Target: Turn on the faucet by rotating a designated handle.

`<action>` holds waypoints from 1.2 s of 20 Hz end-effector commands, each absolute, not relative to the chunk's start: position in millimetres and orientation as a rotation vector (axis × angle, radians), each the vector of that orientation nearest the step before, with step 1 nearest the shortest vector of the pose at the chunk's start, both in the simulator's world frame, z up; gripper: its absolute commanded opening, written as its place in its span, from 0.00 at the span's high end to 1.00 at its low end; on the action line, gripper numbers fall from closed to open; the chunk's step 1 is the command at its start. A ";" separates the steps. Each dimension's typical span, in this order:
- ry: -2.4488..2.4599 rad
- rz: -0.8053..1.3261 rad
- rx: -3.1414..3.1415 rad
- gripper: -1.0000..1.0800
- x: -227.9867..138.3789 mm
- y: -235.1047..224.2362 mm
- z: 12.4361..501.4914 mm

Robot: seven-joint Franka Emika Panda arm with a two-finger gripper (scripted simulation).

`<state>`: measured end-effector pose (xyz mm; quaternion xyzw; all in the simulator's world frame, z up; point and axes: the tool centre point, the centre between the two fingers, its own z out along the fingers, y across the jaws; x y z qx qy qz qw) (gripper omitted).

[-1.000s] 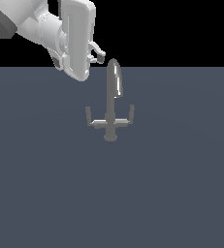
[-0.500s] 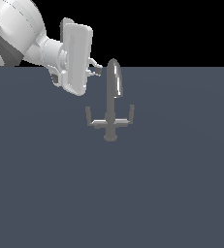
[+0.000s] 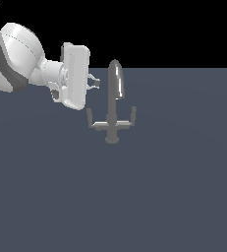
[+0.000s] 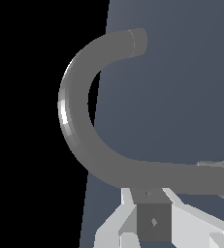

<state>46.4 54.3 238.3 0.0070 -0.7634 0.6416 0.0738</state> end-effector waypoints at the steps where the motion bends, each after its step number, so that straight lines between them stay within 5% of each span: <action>1: -2.239 1.931 0.118 1.00 51.5 58.0 228.0; 24: -1.733 1.887 0.725 1.00 77.4 88.7 139.7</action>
